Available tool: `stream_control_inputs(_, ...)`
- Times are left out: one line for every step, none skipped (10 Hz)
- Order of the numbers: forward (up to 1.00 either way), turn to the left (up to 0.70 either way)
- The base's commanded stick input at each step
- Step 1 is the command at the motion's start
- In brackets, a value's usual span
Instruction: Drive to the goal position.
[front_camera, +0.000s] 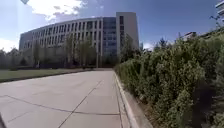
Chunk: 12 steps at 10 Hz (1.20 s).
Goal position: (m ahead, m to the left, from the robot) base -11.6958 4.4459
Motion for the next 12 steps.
stream_control_inputs(0.04, 0.0)
stream_control_inputs(0.04, 0.0)
stream_control_inputs(0.04, 0.0)
stream_control_inputs(0.04, 0.0)
stream_control_inputs(0.04, 0.0)
stream_control_inputs(0.04, 0.0)
stream_control_inputs(0.04, 0.0)
stream_control_inputs(0.04, 0.0)
stream_control_inputs(0.04, 0.0)
stream_control_inputs(0.04, 0.0)
stream_control_inputs(0.04, 0.0)
stream_control_inputs(0.04, 0.0)
